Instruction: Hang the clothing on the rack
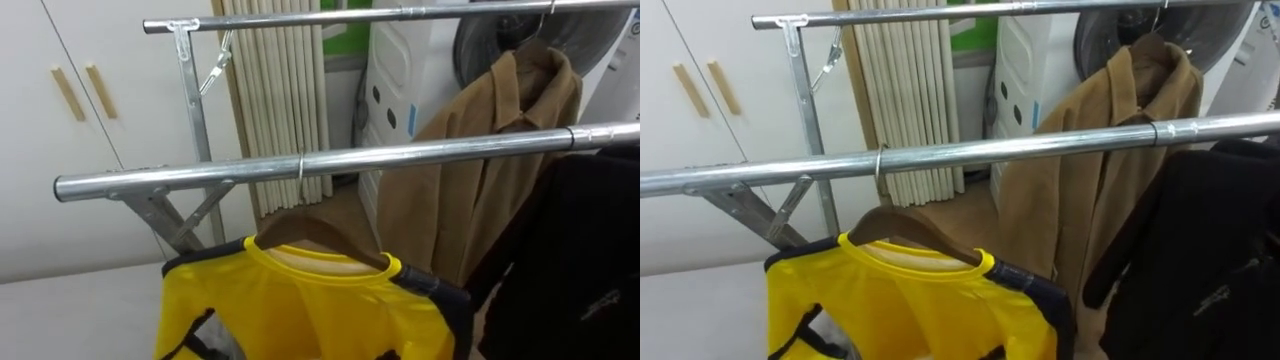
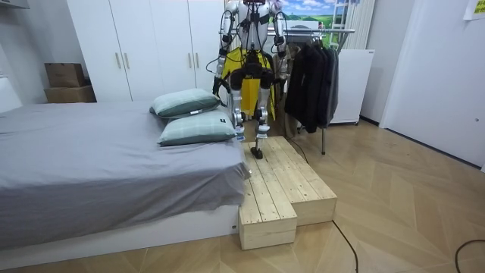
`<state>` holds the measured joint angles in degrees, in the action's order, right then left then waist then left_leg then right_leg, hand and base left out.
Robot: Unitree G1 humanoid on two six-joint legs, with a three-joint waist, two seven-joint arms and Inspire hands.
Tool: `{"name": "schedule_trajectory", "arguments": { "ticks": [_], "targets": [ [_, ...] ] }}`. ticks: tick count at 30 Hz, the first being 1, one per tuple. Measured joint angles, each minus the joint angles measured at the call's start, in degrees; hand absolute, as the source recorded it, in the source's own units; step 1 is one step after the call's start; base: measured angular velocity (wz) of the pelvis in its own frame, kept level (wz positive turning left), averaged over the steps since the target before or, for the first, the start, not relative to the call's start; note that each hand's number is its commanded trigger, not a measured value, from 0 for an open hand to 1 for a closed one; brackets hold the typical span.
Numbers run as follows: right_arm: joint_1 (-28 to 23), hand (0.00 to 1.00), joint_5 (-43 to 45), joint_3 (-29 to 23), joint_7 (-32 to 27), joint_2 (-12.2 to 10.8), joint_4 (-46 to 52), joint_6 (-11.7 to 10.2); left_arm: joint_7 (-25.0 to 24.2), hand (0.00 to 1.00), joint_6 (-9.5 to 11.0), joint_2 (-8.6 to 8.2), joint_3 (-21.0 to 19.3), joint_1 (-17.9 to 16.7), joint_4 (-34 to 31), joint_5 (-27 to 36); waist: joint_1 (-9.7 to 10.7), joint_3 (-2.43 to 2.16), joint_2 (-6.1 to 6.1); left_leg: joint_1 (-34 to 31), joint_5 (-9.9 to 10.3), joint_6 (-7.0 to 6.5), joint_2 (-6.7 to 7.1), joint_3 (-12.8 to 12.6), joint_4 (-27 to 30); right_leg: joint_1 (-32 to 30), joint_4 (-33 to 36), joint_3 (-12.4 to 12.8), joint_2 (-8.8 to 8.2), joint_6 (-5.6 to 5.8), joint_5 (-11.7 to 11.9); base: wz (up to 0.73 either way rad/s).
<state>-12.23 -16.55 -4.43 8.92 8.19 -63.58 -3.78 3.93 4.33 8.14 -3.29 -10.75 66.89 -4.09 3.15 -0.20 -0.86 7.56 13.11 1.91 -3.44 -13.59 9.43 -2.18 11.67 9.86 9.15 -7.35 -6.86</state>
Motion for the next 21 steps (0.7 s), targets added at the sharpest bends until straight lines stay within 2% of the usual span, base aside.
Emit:
{"name": "schedule_trajectory", "arguments": {
  "ticks": [8,21],
  "targets": [
    [1.55,0.00,-2.04,-0.57,2.85,-0.02,-4.13,0.22,-2.91,0.00,-0.29,0.53,-1.07,0.00,-0.01,0.02,0.32,0.17,0.93,0.01,0.00,0.00,0.00,1.54,0.00,0.22,-0.02,-0.67,-0.04,-0.16,-0.22,0.05],
    [2.17,0.00,-1.66,-1.32,3.90,0.04,-5.90,0.21,-7.36,0.00,-0.44,0.84,-1.02,-0.10,-0.02,0.24,-0.07,0.15,0.10,0.15,0.01,-0.01,-0.03,1.75,0.03,0.42,-0.13,-1.06,-0.11,-0.33,-0.36,0.00]
  ]
}}
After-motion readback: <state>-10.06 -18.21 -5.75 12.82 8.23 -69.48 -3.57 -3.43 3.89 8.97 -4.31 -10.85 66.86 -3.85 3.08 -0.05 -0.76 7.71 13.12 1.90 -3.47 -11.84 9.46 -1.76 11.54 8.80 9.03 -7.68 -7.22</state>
